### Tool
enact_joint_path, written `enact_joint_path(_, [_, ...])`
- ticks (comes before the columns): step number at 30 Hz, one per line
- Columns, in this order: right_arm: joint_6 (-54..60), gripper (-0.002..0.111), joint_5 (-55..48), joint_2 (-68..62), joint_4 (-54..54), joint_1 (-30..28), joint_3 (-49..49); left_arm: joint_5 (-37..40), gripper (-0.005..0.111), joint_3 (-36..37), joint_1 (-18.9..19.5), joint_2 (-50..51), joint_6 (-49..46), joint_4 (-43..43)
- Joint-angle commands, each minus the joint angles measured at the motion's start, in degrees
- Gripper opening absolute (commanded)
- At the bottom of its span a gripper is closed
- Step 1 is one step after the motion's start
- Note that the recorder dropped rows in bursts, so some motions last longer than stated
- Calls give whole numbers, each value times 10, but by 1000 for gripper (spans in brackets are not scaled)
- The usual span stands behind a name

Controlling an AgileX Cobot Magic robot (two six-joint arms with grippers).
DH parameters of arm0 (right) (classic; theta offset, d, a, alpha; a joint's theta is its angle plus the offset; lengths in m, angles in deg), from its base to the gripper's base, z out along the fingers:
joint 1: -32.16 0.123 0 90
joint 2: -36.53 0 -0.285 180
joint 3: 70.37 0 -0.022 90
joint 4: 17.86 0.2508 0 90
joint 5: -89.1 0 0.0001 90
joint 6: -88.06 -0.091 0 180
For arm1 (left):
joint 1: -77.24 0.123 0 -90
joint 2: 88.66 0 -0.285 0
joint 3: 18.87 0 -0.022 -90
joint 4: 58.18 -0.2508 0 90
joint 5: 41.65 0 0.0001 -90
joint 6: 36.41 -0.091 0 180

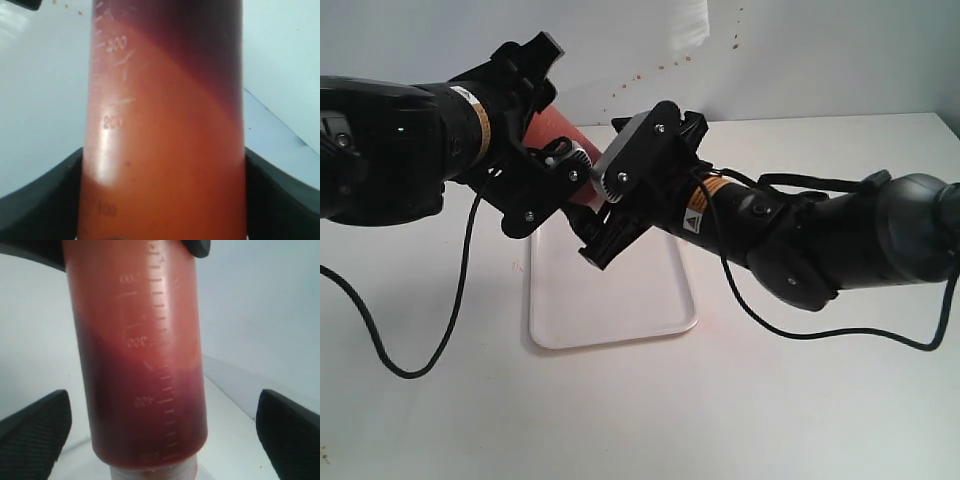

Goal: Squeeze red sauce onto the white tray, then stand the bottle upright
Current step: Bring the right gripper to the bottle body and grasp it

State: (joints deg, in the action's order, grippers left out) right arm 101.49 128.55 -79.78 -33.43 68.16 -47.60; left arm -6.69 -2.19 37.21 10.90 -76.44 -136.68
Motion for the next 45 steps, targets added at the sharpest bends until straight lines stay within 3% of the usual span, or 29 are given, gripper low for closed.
enact_joint_path(1, [-41,91,49,-12,-52,1,-4,-6,0,-5,-3,-11,9,-13])
enact_joint_path(10, [-79,91,37,-21,-53,4,-28,-10,0,-5,-3,-11,9,-13])
enact_joint_path(20, [-93,89,-42,-50,-29,27,-103,-10,0,-5,-3,-11,9,-14])
enact_joint_path(26, [-109,89,-123,-50,-89,29,-103,-23,0,-5,-3,-24,10,-19])
enact_joint_path(40, [-129,89,-120,-50,-116,29,-103,-20,0,-5,-3,-51,10,6])
enact_joint_path(45, [-187,89,-120,-50,-162,26,-103,-20,0,-5,-3,-51,10,6])
